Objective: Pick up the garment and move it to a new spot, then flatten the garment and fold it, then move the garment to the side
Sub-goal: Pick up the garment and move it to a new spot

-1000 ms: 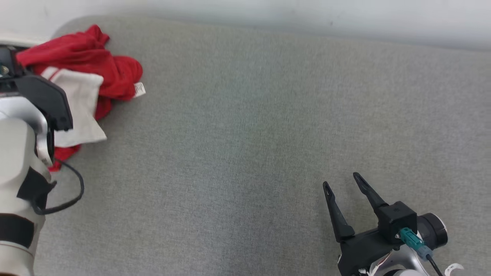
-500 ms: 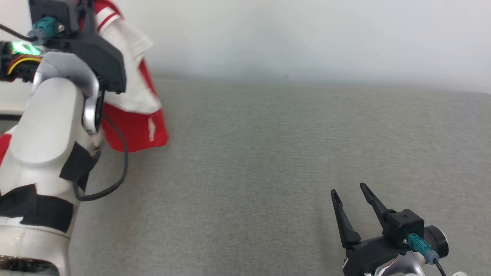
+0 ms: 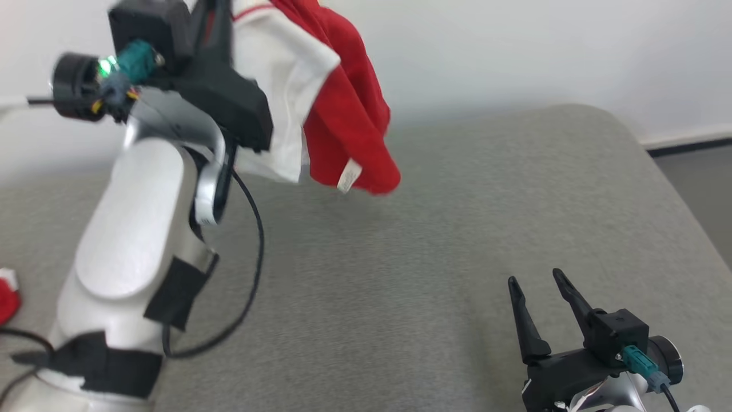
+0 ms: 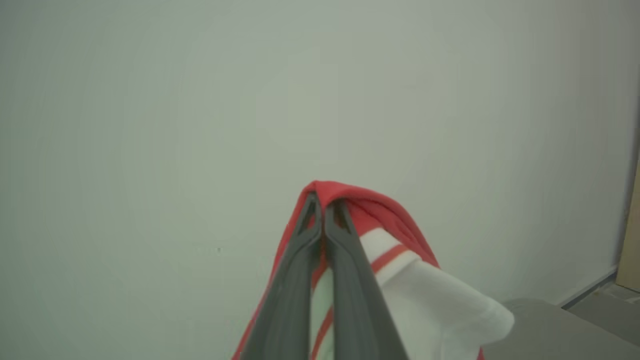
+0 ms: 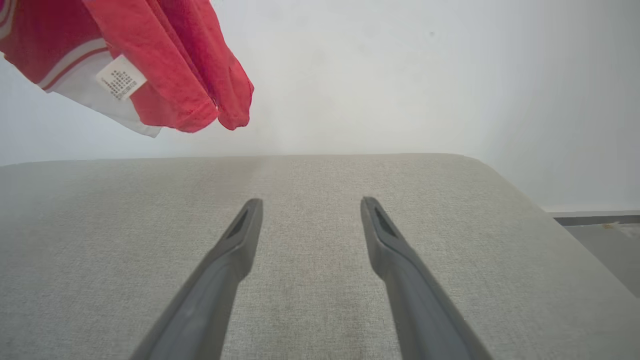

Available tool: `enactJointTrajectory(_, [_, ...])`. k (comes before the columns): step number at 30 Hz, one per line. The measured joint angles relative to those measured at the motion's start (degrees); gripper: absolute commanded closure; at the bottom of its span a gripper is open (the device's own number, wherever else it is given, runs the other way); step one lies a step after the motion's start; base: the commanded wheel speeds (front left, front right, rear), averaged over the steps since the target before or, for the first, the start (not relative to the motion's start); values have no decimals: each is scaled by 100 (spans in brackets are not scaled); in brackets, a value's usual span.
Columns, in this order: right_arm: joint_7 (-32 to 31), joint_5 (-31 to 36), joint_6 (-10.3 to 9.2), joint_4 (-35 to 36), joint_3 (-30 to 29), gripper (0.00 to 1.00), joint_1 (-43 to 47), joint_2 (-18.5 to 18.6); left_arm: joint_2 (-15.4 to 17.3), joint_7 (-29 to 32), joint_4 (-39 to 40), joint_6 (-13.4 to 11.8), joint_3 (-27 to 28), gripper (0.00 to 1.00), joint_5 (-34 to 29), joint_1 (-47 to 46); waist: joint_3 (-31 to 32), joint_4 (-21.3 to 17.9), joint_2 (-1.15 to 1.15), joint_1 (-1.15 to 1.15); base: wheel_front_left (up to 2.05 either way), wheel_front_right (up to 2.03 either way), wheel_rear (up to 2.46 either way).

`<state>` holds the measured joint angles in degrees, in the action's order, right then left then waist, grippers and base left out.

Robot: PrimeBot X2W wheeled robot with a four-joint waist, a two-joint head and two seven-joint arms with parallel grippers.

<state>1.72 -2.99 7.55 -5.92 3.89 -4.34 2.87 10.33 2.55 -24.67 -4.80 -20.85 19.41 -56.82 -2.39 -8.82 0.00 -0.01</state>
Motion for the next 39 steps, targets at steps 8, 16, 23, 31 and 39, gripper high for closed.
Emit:
enactJointTrajectory(8, [101, -82, 0, -44, -112, 0, 59, 0, -62, 259, 773, -226, -189, 100, 188, 1441, -135, -619, 0, 0, 0, 0, 0])
enactJointTrajectory(16, [141, -137, 0, -159, -4, 0, 30, -1, -5, 98, -22, -223, -457, 0, 192, 2419, -245, -666, 0, 1, 0, 0, 0])
enactJointTrajectory(23, [129, -94, 0, -208, -35, 0, 58, -2, -165, -305, -642, 0, -493, 0, 467, 2883, -130, -429, 0, 0, 0, 0, 0])
enactJointTrajectory(31, [142, -186, 0, -162, -300, 0, 208, -1, -263, -1407, -133, 74, -143, 0, 886, 3738, 64, 29, 1, 0, 0, 0, 0])
enactJointTrajectory(39, [415, -459, 0, -214, -497, 0, 314, -1, -198, -1759, 1351, 131, 611, 0, 645, 4730, 236, 602, 0, 0, 0, 0, 0])
